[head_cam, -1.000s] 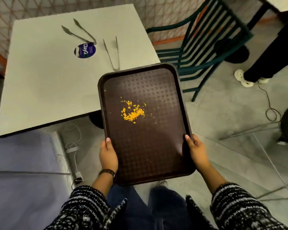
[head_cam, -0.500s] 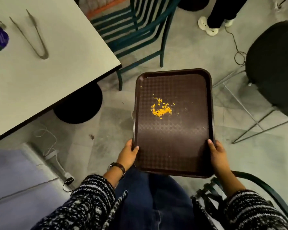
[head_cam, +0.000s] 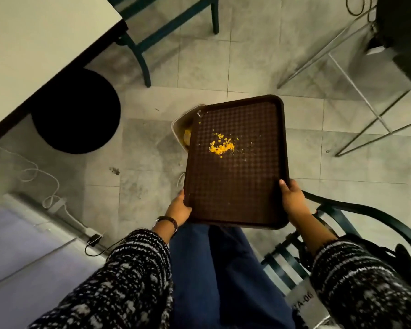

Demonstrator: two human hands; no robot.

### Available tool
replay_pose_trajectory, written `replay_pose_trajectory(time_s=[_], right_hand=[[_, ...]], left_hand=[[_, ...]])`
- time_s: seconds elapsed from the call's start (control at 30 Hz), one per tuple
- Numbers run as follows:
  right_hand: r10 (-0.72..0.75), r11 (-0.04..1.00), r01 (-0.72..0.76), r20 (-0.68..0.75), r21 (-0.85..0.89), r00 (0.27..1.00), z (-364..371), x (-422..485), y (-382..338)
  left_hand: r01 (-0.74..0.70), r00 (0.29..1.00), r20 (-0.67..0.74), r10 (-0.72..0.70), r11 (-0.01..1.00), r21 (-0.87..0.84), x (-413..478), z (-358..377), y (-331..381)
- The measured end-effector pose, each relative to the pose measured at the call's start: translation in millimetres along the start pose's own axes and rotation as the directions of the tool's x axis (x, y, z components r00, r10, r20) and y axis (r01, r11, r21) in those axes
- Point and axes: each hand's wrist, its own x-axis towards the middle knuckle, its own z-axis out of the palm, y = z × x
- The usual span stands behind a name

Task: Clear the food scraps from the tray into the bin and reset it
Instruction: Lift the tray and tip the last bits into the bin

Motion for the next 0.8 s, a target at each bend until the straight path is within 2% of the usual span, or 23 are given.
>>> replay_pose_trajectory(time_s=[0.1, 0.2, 0.4, 0.57, 0.8], right_hand=[[0.04, 0.998, -0.037, 0.055, -0.055, 0.998, 16.5, 12.4, -13.6], [0.066, 0.991, -0.052, 0.104, -0.125, 0.992, 30.8, 26.1, -36.9], [0.162, 0.975, -0.123, 0.218, -0.184, 0.962, 59.9, 46.3, -84.5], [0.097, 0.949, -0.022, 0.224, -0.315, 0.97, 74.1, 51.3, -113.6], [-0.064, 0.921, 0.15, 0.24, -0.36, 0.969, 78.1, 50.3, -137.2]], left_hand=[[0.105, 0.994, 0.043, -0.099, 0.984, -0.147, 22.3, -4.0, -6.8], [0.23, 0.973, 0.109, -0.205, 0.919, -0.319, 38.6, -10.2, -10.1], [0.258, 0.964, 0.044, -0.262, 0.881, -0.396, 58.6, -16.7, -14.3], [0.319, 0.947, 0.117, -0.3, 0.832, -0.454, 59.8, -11.5, -13.6], [0.319, 0.948, 0.156, -0.278, 0.8, -0.509, 53.8, 1.5, -15.2]])
